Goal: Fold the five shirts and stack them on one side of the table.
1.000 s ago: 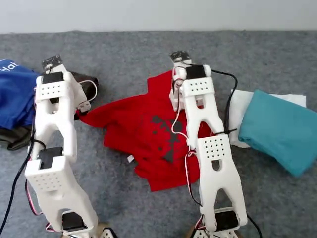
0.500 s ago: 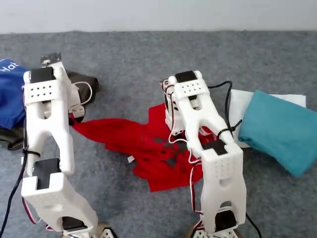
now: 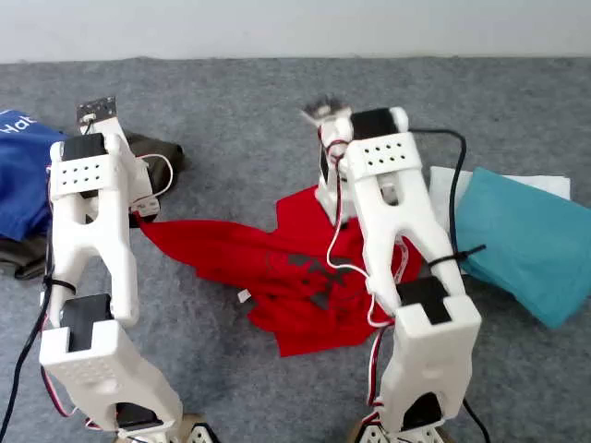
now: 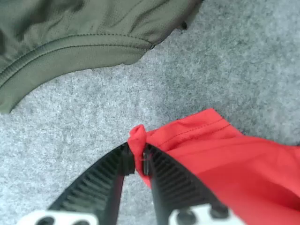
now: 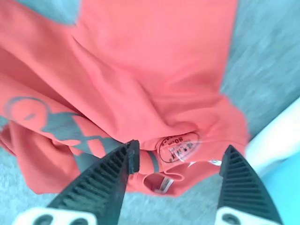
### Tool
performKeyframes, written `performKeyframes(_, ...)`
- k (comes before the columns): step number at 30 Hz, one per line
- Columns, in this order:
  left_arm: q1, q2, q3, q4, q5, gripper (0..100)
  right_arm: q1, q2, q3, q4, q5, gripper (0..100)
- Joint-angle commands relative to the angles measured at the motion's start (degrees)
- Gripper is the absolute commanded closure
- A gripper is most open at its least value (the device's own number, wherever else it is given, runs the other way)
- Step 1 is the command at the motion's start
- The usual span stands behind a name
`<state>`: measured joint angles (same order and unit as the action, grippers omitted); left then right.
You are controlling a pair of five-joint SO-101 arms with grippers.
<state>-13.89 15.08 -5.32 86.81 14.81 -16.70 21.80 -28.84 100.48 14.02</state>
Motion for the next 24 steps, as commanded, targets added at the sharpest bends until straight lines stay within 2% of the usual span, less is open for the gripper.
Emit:
performKeyframes(1, 0.09, -0.53, -0.57, -0.62, 0.79, 99, 0.4, -2.77, -7.56, -1.01, 1.41, 71.7)
performKeyframes(3, 0.09, -0.79, -0.57, -0.62, 0.88, 99, 1.45, 0.4, -8.79, -6.29, 1.41, 75.7)
performKeyframes(7, 0.09, -0.7, -0.57, -0.62, 0.88, 99, 2.59, 9.54, -10.37, -17.54, -0.35, 91.9)
performKeyframes(9, -0.18, -0.62, -0.48, -0.53, 0.88, 99, 2.68, 14.11, -13.8, -18.07, -0.44, 89.5)
performKeyframes(13, -0.26, -0.44, -0.48, -0.35, 0.88, 99, 2.95, 23.78, -25.14, -12.97, -0.35, 77.5)
performKeyframes(20, 0.09, -0.35, -0.4, -0.7, 0.97, 99, 4.18, 39.08, -48.79, -5.05, -0.18, 81.2)
performKeyframes(24, -0.09, -0.35, -0.4, -0.62, 0.97, 99, 5.23, 43.91, -52.22, -4.97, -0.18, 81.2)
